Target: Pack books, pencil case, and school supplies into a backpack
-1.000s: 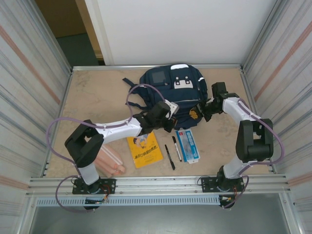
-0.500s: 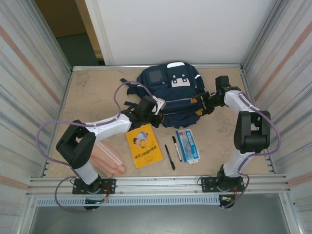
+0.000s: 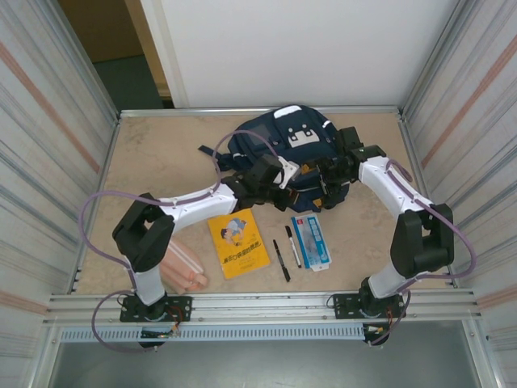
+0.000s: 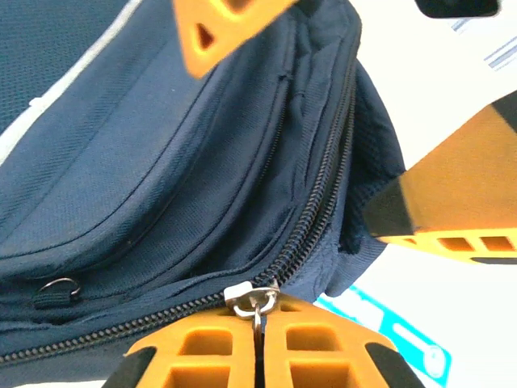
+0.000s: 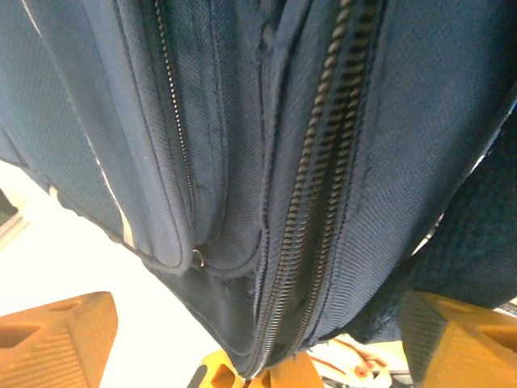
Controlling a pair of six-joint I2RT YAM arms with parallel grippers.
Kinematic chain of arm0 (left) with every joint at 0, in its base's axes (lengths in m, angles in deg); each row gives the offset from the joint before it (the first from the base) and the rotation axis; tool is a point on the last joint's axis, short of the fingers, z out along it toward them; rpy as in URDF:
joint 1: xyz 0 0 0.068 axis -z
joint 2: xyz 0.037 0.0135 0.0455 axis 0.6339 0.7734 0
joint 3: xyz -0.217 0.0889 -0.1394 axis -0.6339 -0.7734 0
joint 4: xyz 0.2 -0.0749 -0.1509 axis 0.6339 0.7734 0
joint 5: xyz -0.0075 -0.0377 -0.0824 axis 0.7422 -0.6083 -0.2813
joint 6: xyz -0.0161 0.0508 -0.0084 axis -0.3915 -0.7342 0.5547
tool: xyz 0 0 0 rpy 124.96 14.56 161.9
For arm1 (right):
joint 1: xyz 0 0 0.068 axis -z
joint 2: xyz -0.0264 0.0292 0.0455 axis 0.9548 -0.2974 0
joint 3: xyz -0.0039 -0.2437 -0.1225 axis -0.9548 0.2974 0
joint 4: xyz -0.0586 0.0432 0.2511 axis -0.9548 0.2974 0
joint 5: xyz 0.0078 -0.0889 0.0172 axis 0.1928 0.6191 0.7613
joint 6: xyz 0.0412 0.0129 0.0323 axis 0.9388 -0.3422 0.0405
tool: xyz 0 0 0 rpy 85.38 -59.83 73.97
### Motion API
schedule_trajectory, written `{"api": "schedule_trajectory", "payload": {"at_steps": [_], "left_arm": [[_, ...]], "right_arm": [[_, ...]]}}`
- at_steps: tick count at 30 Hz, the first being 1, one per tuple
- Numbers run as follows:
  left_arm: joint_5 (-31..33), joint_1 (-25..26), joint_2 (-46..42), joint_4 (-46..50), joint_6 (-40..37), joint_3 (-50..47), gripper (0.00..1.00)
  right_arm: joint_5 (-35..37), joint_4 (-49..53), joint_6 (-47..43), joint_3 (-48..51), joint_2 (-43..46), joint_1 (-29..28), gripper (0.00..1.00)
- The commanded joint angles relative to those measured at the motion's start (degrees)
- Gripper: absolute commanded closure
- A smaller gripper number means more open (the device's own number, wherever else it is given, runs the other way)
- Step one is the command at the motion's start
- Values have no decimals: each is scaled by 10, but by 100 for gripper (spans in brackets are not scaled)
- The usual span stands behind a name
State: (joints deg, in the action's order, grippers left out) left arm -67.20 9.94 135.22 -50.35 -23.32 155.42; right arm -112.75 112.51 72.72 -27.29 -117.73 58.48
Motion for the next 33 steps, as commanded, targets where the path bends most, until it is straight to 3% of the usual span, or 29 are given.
{"api": "schedule_trajectory", "payload": {"at_steps": [1,6,14,17,21,23,26,31,33], "left_arm": [[-45,5,-6,-70,5,25,100],[-36,-23,-36,-44,-41,-4,100],[-15,-128,-120,-43,-53,-122,100],[-16,-172,-141,-44,-44,-151,100],[-56,-194,-151,-84,-9,-172,100],[-76,-187,-147,-86,9,-162,100],[-67,-156,-139,-98,18,-154,100],[-53,-90,-109,-116,34,-122,100],[-44,-60,-93,-123,34,-104,100]], "right_arm": [[23,22,32,9,-14,-9,27],[47,21,7,8,-24,-14,72],[41,14,-58,-9,-12,-7,83],[48,-11,-61,-3,8,-7,100],[35,-18,-60,-3,6,-7,100],[23,-16,-67,-11,-3,-9,70],[34,17,-64,-30,-10,-20,38],[95,57,0,-39,4,-78,12],[107,51,15,-34,0,-97,12]]}}
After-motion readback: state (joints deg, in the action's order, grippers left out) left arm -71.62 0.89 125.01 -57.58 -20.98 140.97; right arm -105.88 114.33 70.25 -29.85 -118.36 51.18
